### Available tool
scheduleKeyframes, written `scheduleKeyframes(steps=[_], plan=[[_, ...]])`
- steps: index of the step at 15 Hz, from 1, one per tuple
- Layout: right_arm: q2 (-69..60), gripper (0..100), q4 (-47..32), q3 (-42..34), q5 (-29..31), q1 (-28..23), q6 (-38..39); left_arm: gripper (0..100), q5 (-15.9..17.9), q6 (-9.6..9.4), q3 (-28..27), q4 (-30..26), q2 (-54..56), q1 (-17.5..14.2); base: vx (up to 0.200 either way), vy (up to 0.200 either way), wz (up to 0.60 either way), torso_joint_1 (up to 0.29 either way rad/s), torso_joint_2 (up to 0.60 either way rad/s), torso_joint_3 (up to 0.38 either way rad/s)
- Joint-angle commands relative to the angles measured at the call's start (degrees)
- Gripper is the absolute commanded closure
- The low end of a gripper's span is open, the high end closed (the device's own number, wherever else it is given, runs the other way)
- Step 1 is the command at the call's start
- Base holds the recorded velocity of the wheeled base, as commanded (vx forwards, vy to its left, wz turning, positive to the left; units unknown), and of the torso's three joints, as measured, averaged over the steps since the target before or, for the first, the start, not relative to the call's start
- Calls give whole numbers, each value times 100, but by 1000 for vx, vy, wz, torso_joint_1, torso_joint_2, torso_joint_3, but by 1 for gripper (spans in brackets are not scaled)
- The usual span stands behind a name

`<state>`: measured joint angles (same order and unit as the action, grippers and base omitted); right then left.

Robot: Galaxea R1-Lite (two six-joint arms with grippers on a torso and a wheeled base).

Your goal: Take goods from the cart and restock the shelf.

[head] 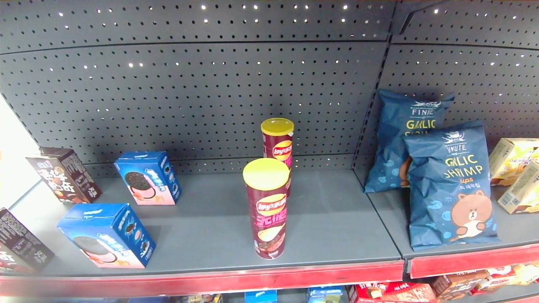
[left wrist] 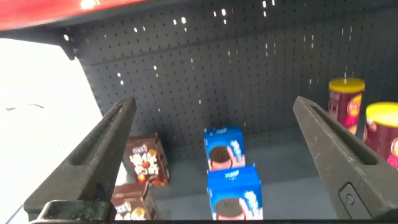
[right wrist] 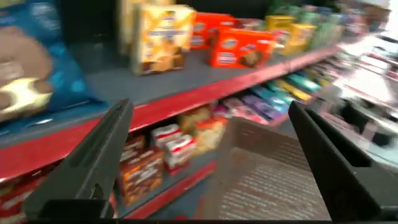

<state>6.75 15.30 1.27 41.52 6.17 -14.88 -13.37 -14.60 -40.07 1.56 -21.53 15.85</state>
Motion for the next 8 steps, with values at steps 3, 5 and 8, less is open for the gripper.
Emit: scheduleKeyframes(steps=[3,5,8], plan=[[230,0,-361,111,14,-881,29,0,-7,-69,-71,-270,290,-187,0,0,0,0,0,0],[-104,0,-546,-100,-118,-1443,223,0,1,-69,-124,-279,307,-214,0,0,0,0,0,0],[-130,0,-1424,-30,-65,-1452,1207,0,1,-60,-62,-288,404,-205,0,0,0,0,0,0]])
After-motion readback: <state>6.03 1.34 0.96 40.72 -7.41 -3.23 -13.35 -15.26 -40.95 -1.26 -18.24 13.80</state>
